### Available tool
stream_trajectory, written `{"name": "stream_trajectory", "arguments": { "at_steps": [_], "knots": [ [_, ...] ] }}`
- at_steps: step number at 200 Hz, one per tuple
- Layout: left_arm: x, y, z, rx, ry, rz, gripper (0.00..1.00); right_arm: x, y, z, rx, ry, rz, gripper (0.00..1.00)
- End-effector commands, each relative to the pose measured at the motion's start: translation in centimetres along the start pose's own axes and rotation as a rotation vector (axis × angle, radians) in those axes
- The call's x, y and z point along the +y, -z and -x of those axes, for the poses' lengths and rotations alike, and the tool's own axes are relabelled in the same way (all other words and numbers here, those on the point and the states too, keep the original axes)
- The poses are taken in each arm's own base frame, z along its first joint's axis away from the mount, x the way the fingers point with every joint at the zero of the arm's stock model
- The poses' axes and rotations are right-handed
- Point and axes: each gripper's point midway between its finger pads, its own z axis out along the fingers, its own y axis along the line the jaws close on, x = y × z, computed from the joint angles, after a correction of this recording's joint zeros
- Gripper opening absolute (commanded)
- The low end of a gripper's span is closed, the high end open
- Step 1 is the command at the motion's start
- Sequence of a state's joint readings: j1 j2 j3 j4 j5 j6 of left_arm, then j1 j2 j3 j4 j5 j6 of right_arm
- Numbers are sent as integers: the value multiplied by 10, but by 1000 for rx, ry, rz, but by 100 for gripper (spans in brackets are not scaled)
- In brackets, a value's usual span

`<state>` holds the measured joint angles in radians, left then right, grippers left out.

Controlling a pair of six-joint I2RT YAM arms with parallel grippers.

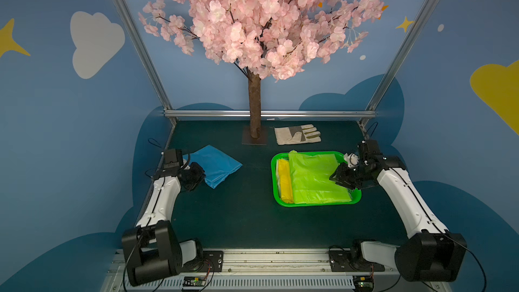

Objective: Put the folded raincoat in the basket
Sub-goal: Adjust the raincoat at the center of the board.

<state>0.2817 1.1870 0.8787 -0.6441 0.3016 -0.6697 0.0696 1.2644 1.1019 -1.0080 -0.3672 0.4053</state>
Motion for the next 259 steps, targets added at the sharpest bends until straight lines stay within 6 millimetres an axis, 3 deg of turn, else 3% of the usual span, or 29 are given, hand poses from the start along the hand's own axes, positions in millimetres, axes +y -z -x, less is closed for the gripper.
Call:
{"name": "stream_trajectory", "arguments": {
  "at_steps": [1,19,40,58,75,92,113,141,156,183,216,259],
  "knots": [
    [-8,51,-3,-23,-105,58,2,0,-9,-4,30,4,12,39],
    [-56,81,8,-44,-196,-50,2,0,-10,-7,36,2,19,38],
    [-93,67,5,18,-321,-29,2,0,-7,-10,29,7,25,38],
    [-112,26,-15,147,-390,2,2,1,-3,-12,24,10,28,39],
    [-122,-32,-36,284,-415,49,4,1,0,-15,21,14,30,38],
    [-132,-86,-62,421,-453,93,33,1,1,-17,23,16,31,39],
    [-151,-128,-87,475,-532,131,43,0,1,-19,32,19,25,39],
    [-190,-123,-88,379,-587,77,70,-1,-1,-19,38,17,20,39],
    [-208,-113,-95,385,-592,-32,73,-1,-2,-20,41,15,18,39],
    [-221,-97,-99,379,-627,-124,74,-4,-4,-20,42,13,10,39],
    [-213,-95,-95,383,-620,-115,74,-3,-3,-20,45,11,16,39],
    [-187,-129,-98,405,-551,-64,67,-4,-6,-22,50,13,13,39]
  ]
}}
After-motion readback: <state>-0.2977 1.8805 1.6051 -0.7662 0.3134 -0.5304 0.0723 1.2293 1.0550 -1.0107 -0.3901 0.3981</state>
